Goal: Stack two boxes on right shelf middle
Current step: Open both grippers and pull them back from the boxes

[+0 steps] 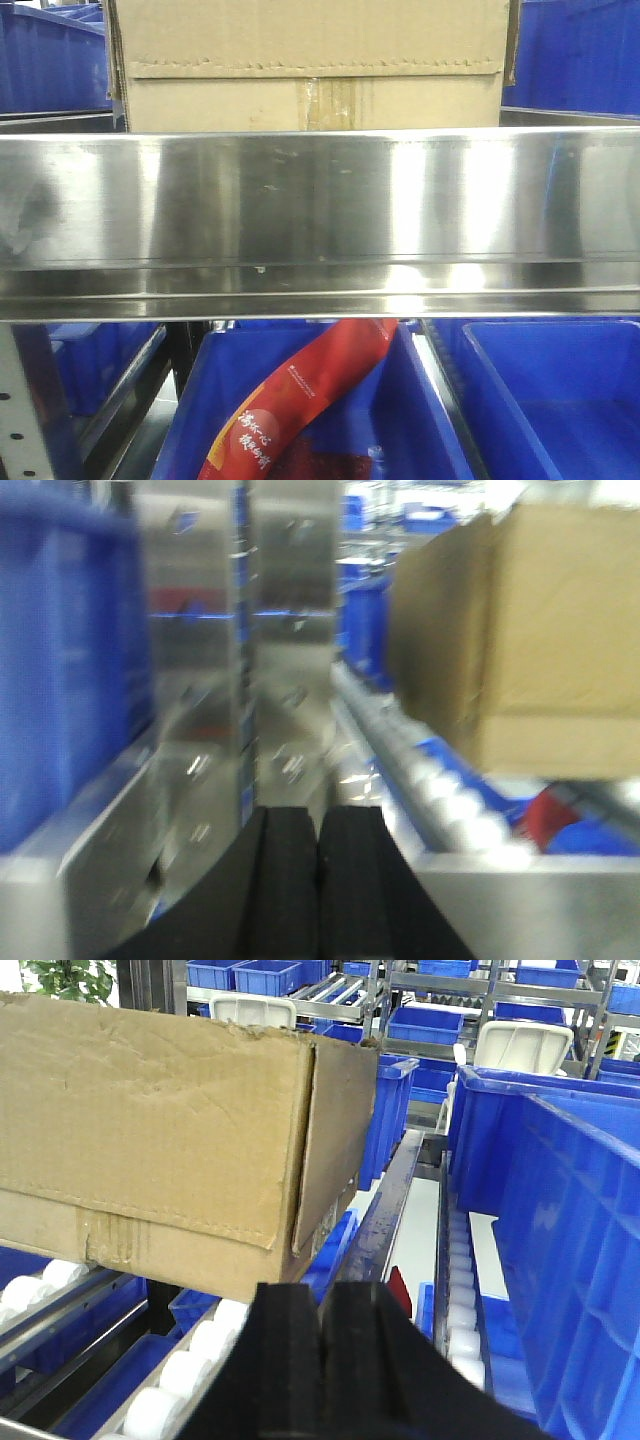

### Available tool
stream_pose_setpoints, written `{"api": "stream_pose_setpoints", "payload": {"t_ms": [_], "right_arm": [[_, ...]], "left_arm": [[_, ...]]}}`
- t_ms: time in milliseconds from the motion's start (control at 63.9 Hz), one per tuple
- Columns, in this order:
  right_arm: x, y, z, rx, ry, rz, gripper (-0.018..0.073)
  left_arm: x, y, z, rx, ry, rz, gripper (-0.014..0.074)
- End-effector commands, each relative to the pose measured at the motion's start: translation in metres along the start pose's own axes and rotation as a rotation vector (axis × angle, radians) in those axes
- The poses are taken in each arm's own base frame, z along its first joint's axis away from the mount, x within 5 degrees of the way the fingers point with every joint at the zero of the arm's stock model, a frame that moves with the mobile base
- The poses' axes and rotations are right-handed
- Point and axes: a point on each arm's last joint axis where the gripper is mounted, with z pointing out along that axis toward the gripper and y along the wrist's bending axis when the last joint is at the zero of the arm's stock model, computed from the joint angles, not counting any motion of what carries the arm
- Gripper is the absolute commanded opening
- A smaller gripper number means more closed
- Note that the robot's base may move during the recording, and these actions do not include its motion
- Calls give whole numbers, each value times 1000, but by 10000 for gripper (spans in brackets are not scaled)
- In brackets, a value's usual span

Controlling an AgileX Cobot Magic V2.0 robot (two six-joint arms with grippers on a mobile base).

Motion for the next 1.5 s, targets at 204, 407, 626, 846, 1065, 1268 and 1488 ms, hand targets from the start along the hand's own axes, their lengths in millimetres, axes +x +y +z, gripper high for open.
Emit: {"api": "stream_pose_setpoints", "payload": {"t_ms": [204, 407, 626, 846, 1065, 1268, 1488], "right_arm": [[-2, -1, -1, 8, -30, -13, -154], [-2, -1, -1, 8, -30, -13, -154], [-2, -1, -1, 8, -30, -13, -154], [-2, -1, -1, 8, -30, -13, -154], [-1, -1, -1, 11, -26, -13, -154], [16, -11, -12, 142, -55, 45, -154], [72, -15, -28, 268, -121, 62, -154]], "left_arm": [[14, 1, 3, -17, -63, -9, -111], [13, 1, 3, -17, -79, -3, -111], [13, 1, 3, -17, -79, -3, -111], [13, 1, 3, -17, -79, -3, -111], [13, 1, 3, -17, -79, -3, -111], [13, 1, 3, -17, -79, -3, -111], [13, 1, 3, -17, -79, -3, -111]]}}
